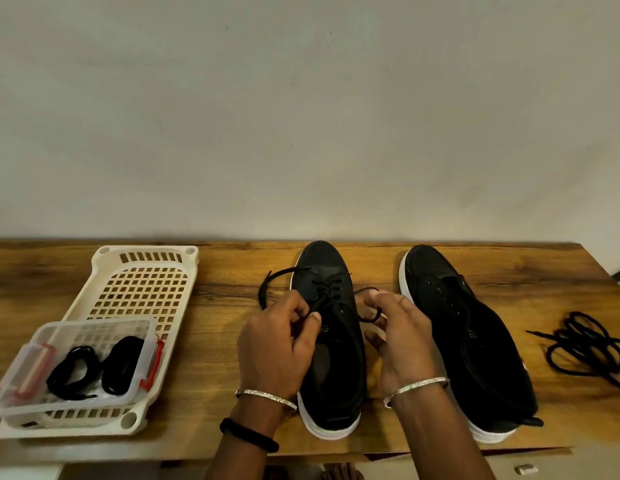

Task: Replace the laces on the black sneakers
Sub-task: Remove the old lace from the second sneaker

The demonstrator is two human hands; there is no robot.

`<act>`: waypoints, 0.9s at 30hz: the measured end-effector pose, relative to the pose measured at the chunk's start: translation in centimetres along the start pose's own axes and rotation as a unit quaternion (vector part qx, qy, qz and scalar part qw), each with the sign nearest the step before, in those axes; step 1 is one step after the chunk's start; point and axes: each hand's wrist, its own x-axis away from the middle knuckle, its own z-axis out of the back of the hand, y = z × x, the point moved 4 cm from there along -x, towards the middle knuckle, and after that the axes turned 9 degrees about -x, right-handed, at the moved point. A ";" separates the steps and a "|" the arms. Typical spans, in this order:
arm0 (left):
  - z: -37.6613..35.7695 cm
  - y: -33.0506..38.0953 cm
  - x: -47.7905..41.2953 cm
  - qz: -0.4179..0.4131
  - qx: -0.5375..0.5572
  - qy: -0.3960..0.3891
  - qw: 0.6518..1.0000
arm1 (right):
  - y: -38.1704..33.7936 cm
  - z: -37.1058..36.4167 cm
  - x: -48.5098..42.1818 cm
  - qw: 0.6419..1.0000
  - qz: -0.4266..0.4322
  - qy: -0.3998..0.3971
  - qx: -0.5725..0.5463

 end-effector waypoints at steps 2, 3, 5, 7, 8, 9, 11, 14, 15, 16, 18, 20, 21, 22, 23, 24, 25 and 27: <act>-0.1 0.0 0.0 -0.002 0.005 0.000 1.000 | -1.1 -0.5 0.6 0.966 0.166 -0.016 0.198; -0.1 0.1 -0.1 -0.004 0.005 0.001 1.000 | -1.4 -1.2 1.1 0.911 0.258 -0.036 0.321; -0.1 0.1 -0.1 -0.008 0.003 0.002 1.000 | -1.0 -2.5 2.4 0.777 0.382 -0.074 0.495; -0.2 0.0 -0.2 -0.007 0.005 -0.002 1.000 | -0.3 -2.7 2.9 0.706 0.429 -0.082 0.557; -0.2 0.0 -0.2 -0.005 0.005 -0.004 1.000 | -0.1 -2.6 2.9 0.693 0.435 -0.078 0.569; -0.2 0.0 -0.2 -0.003 0.002 -0.005 1.000 | 0.1 -2.4 2.8 0.691 0.437 -0.073 0.571; -0.2 0.1 -0.1 -0.002 -0.007 -0.004 1.000 | -0.1 -2.4 2.7 0.687 0.448 -0.067 0.568; -0.2 0.2 -0.1 0.003 -0.016 -0.003 1.000 | -0.2 -2.6 2.7 0.714 0.436 -0.068 0.543; -0.2 0.2 0.0 0.004 -0.017 0.000 1.000 | -0.1 -2.4 2.5 0.757 0.411 -0.068 0.503; -0.2 0.1 0.0 0.006 -0.018 0.002 1.000 | -0.1 -2.2 2.2 0.826 0.367 -0.070 0.423; -0.1 0.1 0.0 0.010 -0.014 0.006 1.000 | -0.3 -1.4 1.1 0.965 0.204 -0.054 0.153; -0.2 0.1 0.0 0.013 -0.010 0.008 1.000 | -0.3 -0.5 0.5 0.998 0.052 -0.020 -0.024; -0.2 0.0 0.1 0.014 -0.008 0.008 1.000 | -0.4 -0.1 0.3 0.999 0.024 -0.006 -0.026; -0.2 0.0 0.1 0.016 -0.005 0.008 1.000 | -0.4 0.2 0.0 0.999 0.030 -0.002 0.017; -0.3 0.0 0.1 0.017 -0.002 0.009 1.000 | -0.6 0.4 -0.1 0.994 0.068 -0.004 0.082; -0.4 -0.1 0.0 0.019 0.003 0.009 1.000 | -1.0 0.3 0.1 0.978 0.135 -0.009 0.162; -0.4 -0.1 0.0 0.019 0.006 0.010 1.000 | -1.2 -0.1 0.4 0.944 0.213 -0.025 0.251; -0.5 -0.1 -0.1 0.017 0.005 0.012 1.000 | -1.3 -1.5 1.4 0.838 0.342 -0.078 0.418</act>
